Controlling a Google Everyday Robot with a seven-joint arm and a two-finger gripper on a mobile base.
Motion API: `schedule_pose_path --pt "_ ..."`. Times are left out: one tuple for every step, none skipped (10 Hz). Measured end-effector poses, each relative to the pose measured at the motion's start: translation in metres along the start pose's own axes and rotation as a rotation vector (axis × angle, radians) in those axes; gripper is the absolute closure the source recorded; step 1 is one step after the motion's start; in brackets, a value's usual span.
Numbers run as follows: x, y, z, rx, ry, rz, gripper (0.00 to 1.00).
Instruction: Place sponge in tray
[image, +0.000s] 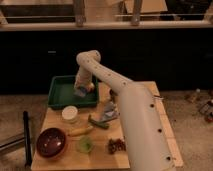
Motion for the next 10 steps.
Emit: schedule_pose_path --pt "-0.001 -0.002 0.008 -0.001 -0.008 -0.003 0.20" --pt "-0.002 -0.004 0.014 0.001 -0.016 -0.006 0.20" --pt "-0.002 -0.004 0.018 0.002 -0.021 -0.003 0.20" --pt "-0.001 -0.001 0.023 0.006 -0.026 0.002 0.20" --pt "0.000 -0.002 0.024 0.015 -0.026 0.005 0.20" --pt "0.002 -0.002 0.022 0.022 -0.021 0.007 0.20" --pt "0.004 -0.003 0.019 0.027 -0.014 0.009 0.20" --pt "0.008 -0.003 0.013 0.033 -0.003 0.013 0.20" --pt "0.010 -0.004 0.010 0.037 0.006 0.015 0.20" --pt "0.013 -0.006 0.005 0.040 0.017 0.019 0.20"
